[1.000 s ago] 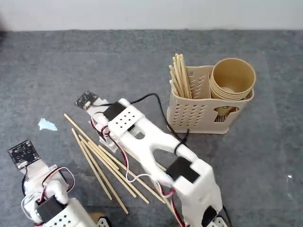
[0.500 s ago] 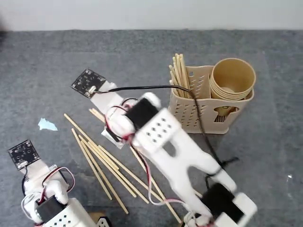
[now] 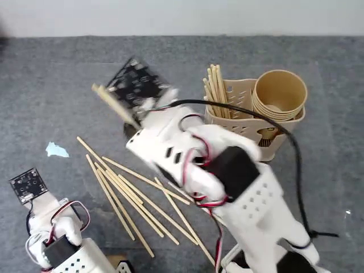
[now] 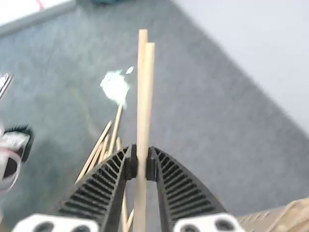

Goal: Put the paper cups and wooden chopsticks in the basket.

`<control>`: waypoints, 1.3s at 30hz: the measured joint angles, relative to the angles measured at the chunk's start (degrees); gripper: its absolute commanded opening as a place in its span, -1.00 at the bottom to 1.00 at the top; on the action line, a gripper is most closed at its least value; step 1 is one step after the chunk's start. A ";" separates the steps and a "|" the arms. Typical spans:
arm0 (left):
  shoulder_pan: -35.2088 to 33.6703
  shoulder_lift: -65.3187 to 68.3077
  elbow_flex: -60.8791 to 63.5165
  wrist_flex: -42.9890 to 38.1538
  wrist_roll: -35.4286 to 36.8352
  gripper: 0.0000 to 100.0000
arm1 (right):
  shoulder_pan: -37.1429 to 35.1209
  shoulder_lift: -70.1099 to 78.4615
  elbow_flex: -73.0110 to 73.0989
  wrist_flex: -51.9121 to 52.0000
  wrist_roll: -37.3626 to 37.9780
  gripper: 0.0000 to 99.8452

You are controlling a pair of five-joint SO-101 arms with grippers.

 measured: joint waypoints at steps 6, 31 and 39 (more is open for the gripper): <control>0.00 0.00 0.00 0.00 0.00 -0.97 | 10.81 -3.87 0.00 -7.03 0.00 -0.98; 0.00 0.00 0.00 -0.62 0.00 -0.97 | 28.75 -28.31 37.54 -46.95 0.00 -0.98; 0.00 0.00 0.00 -0.62 0.00 -0.97 | 29.45 -28.40 48.97 -59.34 0.00 -0.98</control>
